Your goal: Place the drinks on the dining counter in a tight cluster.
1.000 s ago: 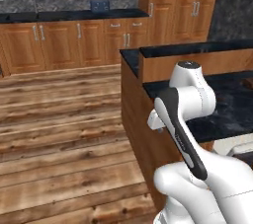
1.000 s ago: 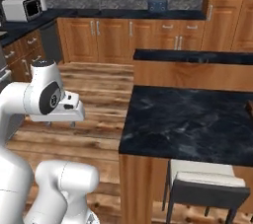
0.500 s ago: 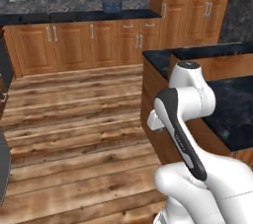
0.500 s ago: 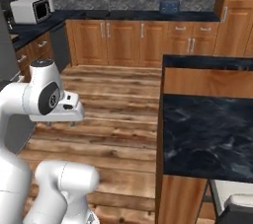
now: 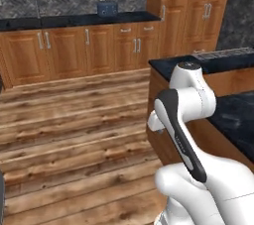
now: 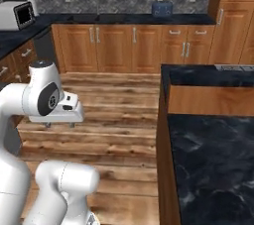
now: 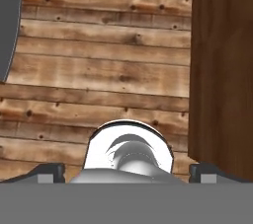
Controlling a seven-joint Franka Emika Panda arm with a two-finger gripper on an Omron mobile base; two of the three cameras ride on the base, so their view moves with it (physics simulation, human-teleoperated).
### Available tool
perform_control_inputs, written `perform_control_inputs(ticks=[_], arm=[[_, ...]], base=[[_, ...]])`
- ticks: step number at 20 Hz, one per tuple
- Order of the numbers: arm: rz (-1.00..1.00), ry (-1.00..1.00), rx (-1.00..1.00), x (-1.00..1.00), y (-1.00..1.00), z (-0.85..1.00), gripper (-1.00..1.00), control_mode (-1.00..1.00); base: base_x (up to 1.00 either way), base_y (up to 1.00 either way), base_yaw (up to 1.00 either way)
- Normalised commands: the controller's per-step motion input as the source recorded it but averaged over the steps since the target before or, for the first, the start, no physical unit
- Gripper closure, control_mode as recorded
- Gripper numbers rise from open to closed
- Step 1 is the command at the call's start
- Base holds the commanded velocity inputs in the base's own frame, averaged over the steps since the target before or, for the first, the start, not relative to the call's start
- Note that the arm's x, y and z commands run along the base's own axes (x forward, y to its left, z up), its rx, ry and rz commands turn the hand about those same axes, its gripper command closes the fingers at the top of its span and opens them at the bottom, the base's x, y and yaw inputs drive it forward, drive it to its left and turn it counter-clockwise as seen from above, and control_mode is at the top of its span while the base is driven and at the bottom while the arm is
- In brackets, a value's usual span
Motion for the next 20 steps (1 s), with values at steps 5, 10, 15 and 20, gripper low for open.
perform_control_inputs(ticks=[5,10,15,20], arm=[[0.00,0.00,0.00,0.00,0.00,0.00,-1.00,1.00],[0.00,0.00,0.00,0.00,0.00,0.00,-1.00,1.00],[0.00,0.00,0.00,0.00,0.00,0.00,-1.00,1.00],[0.00,0.00,0.00,0.00,0.00,0.00,-1.00,1.00]], base=[[0.81,0.43,-0.08],[0.77,0.52,-0.02],[0.77,0.50,-0.04],[0.77,0.49,-0.06]])
